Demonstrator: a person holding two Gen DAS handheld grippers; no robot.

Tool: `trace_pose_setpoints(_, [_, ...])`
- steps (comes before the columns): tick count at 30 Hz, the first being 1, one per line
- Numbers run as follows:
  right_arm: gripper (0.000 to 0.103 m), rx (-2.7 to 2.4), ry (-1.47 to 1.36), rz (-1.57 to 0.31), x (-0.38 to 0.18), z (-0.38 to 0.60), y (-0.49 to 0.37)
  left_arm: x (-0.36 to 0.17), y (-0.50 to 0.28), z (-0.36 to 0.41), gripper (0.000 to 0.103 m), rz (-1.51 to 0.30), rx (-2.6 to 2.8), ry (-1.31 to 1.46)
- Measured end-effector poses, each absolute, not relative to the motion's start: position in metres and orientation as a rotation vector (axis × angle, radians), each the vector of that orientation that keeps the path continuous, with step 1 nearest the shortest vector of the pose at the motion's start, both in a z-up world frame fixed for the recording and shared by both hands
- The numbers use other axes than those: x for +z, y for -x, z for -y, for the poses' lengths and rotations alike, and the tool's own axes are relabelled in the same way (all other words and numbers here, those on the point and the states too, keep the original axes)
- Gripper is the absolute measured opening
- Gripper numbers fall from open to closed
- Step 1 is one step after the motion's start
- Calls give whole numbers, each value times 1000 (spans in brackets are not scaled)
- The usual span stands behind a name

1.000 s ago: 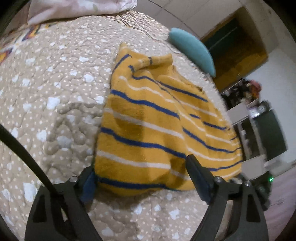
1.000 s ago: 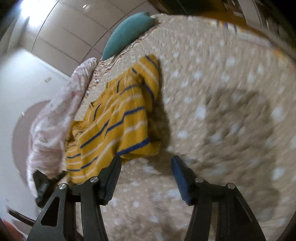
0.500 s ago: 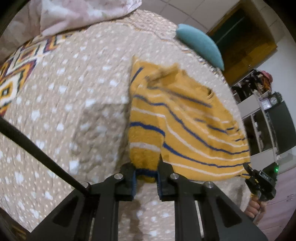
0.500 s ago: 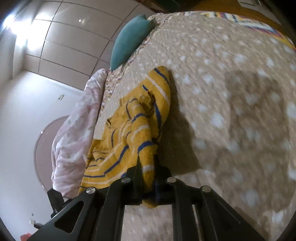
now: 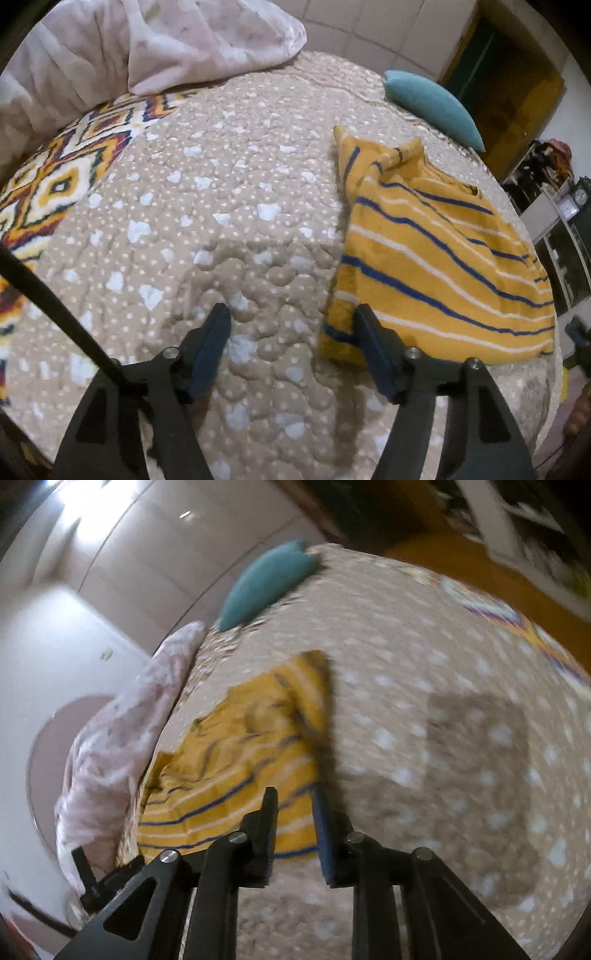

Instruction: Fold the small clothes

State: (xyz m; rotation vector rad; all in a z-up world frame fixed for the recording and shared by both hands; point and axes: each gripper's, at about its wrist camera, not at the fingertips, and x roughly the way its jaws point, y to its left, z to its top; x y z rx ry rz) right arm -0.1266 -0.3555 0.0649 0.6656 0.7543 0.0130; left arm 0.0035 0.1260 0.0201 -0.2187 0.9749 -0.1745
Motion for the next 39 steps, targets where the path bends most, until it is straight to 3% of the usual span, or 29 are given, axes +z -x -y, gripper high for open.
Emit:
trace_pose_setpoints(3, [32, 43, -533, -780, 80, 329, 85, 10, 1, -110, 86, -888, -197, 127])
trace_pose_setpoints(7, [58, 58, -371, -814, 85, 302, 2, 10, 0, -99, 90, -888, -202, 80])
trace_pose_setpoints(11, [62, 36, -233, -919, 64, 291, -64, 9, 0, -105, 92, -883, -230, 122])
trace_pose_setpoints(13, [60, 26, -182, -987, 47, 286, -81, 8, 0, -104, 93, -882, -230, 116])
trace_pose_setpoints(14, [51, 40, -162, -1020, 39, 285, -84, 8, 0, -103, 94, -882, -231, 114])
trace_pose_setpoints(15, [18, 48, -149, -1031, 36, 288, -80, 8, -1, -103, 94, -883, -234, 114])
trace_pose_setpoints(16, [11, 61, -155, -1021, 39, 290, -81, 8, -1, -102, 95, -883, -238, 116])
trace_pose_setpoints(18, [8, 49, -186, -989, 46, 302, -81, 7, -2, -103, 96, -885, -246, 124])
trace_pose_setpoints(24, [8, -137, -165, -967, 46, 322, -99, 6, -2, -102, 97, -888, -248, 126])
trace_pose_setpoints(27, [13, -150, -96, -969, 48, 308, -100, 6, -2, -102, 97, -887, -249, 126])
trace_pose_setpoints(31, [40, -180, -35, -881, 80, 289, -83, 6, -2, -103, 97, -887, -249, 126])
trace_pose_setpoints(39, [41, 99, -94, -861, 117, 209, -76, 7, -1, -105, 97, -873, -260, 150])
